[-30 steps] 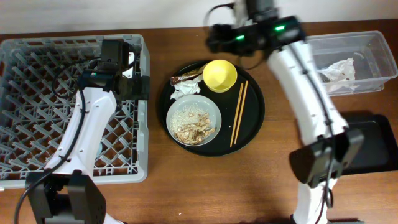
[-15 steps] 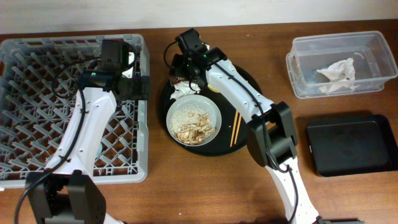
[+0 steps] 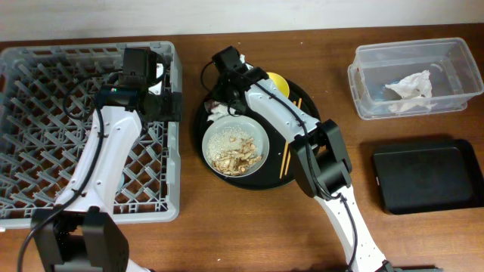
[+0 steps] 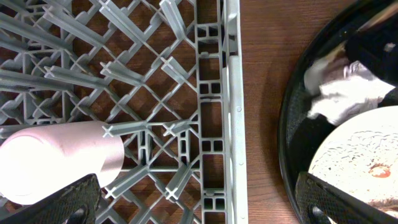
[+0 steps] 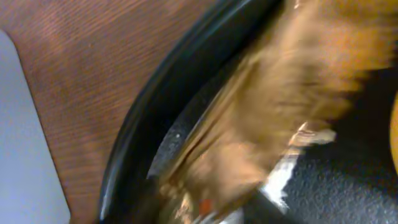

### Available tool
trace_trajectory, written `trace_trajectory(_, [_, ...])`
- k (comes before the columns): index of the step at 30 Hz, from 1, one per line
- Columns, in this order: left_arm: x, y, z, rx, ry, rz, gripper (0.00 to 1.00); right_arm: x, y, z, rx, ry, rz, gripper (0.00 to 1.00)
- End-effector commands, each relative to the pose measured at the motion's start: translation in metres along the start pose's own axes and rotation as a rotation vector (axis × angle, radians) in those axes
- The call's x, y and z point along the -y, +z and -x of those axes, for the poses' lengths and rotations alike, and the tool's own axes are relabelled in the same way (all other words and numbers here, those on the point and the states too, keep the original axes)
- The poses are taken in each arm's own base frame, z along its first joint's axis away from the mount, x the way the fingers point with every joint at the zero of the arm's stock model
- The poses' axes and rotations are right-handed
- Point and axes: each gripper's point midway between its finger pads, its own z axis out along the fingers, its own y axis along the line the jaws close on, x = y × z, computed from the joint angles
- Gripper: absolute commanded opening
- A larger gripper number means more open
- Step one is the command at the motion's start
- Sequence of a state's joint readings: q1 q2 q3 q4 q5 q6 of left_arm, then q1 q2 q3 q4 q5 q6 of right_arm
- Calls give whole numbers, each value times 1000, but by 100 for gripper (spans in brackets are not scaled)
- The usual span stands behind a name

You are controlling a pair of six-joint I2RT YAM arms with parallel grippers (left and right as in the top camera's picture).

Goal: Sort waste into correct bins and load items into the dishwasher rack
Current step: 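Return the right gripper to the tray and grasp the brown Nescafe wrapper, then carry the wrapper right and release it into the clear bin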

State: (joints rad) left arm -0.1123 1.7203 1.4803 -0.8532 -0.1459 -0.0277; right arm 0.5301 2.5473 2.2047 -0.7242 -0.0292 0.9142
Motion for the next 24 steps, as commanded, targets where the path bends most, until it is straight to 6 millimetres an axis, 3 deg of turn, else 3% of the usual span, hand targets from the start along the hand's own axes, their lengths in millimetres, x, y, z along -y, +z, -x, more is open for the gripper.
trace_trajectory(1, [-2,-5,1,10,-15,-2,99,3,3,0,2,7,-14,23])
trace_trajectory(3, [-2,-5,1,10,-15,-2,99,3,-1,-2,-9,8,-18,6])
trace_trajectory(7, [-2,-5,1,10,-15,-2,99,-5,-21,2,-5,-20,2,4])
trace_trajectory(11, [-2,-5,1,10,-15,-2,99,-21,-57,12,24,-73,46,4])
trace_trajectory(20, [-2,-5,1,10,-15,-2,99,-61,-182,44,160,-75,202,4])
trace_trajectory(23, [-2,-5,1,10,-15,-2,99,-50,-227,77,249,-90,226,4])
trace_trajectory(24, [-2,-5,1,10,-15,-2,100,-34,-244,95,289,-71,209,4])
